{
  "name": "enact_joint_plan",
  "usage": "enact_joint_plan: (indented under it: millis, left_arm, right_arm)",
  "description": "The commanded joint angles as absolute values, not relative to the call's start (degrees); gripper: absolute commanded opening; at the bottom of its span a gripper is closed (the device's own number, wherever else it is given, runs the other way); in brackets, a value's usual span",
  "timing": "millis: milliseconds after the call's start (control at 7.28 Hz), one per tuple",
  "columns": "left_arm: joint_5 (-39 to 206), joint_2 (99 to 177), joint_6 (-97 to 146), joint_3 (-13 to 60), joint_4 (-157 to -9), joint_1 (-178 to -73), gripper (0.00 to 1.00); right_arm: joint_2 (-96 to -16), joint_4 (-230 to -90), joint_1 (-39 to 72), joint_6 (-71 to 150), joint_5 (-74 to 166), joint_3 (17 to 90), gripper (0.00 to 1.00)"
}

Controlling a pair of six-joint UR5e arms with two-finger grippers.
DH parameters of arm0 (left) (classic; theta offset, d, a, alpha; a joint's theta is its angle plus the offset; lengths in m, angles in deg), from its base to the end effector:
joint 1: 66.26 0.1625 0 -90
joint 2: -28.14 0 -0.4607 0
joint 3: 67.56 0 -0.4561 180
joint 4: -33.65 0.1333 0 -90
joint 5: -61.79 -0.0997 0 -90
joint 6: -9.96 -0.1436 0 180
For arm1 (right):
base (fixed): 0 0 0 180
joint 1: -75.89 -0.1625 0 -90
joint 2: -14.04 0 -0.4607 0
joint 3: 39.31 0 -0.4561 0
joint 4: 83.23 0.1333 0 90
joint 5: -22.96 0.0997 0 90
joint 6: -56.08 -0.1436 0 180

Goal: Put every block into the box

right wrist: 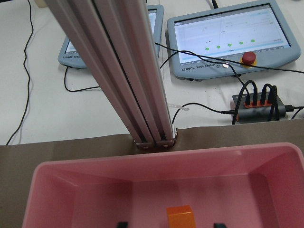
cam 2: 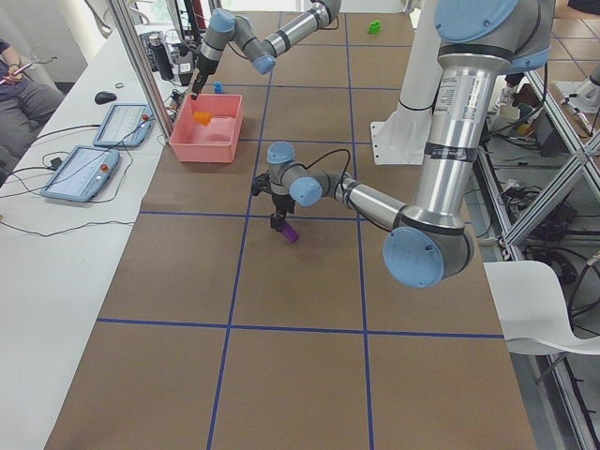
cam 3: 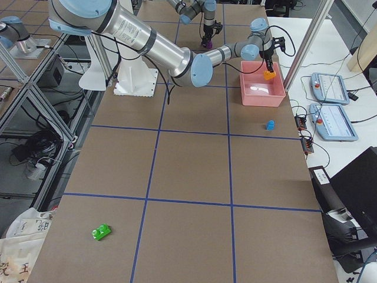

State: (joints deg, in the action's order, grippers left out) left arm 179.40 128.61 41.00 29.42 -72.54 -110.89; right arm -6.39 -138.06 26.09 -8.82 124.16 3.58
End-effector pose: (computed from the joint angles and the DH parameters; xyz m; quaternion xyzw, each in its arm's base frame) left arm 0.4316 -0.5198 0.5295 0.0796 0.3533 0.1845 0.9137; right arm -0.5815 -0.8514 0.1403 0.2238 -0.4328 0.1406 0.8619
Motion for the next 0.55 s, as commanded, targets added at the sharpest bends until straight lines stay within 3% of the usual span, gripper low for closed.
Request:
enact_joint_plan:
  millis: [0,137,275,412]
  left_arm:
    - [179.4,128.6,40.6,29.1,-72.5,-110.8,0.93]
    - [179.4,128.6,40.7,29.2,-72.5,-110.9,0.61]
    - [179.2,128.5,41.7,29.7,-72.4,-111.1,0.15]
    - [178.5,128.3,47.0,30.3,-72.4,-111.2,0.0]
  right_arm:
    - [-5.7,-137.5,26.1,-9.9,124.0,3.7,1.0]
    - [-5.7,-137.5,25.9,-9.8,124.6,3.9,1.0]
    - [-5.8,-137.7,25.3,-9.6,125.8,4.6,1.0]
    - [-6.0,-138.2,23.7,-9.0,129.4,5.8,1.0]
